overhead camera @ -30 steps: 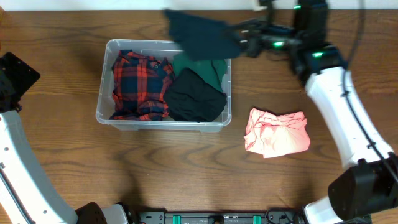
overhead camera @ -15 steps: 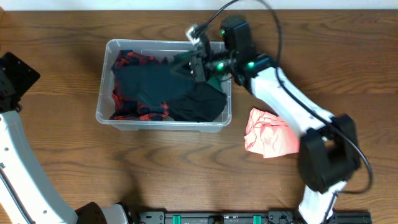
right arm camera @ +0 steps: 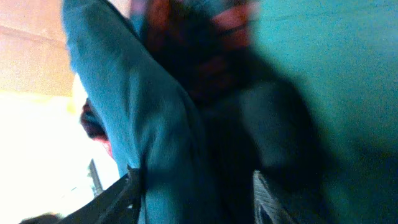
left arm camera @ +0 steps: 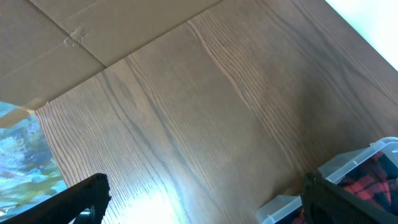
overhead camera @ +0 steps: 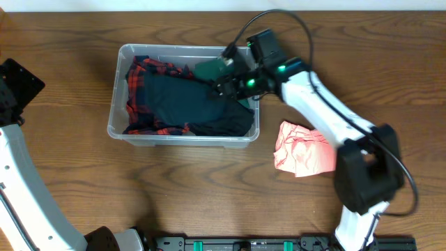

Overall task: Pack container
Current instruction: 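Carry the dark navy garment with the right gripper into the bin, then move the right gripper to the pink garment and grasp it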

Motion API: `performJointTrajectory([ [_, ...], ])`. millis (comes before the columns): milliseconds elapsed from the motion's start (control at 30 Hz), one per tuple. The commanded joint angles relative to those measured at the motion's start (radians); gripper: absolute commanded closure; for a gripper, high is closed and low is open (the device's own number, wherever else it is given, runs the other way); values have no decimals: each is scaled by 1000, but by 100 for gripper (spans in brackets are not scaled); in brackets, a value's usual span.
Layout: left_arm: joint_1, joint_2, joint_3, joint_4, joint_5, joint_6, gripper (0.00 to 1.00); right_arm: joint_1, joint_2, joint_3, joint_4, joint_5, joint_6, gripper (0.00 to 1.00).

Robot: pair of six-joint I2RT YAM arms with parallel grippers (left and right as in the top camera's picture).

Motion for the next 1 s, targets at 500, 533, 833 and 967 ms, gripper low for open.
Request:
performJointTrajectory([
  [500,4,6,7,-3,-9,-3,2,-706,-348,-69,-585,350,-270,1],
  [533,4,6,7,-2,-9,-3,2,-727,-334,-101,-586,330,-278,1],
  [833,4,6,7,-2,-9,-3,2,-739,-251,-417,-425,267,-312,1],
  [967,4,6,7,-2,-9,-3,2,-715,-231,-537,-321,267,-311,1],
])
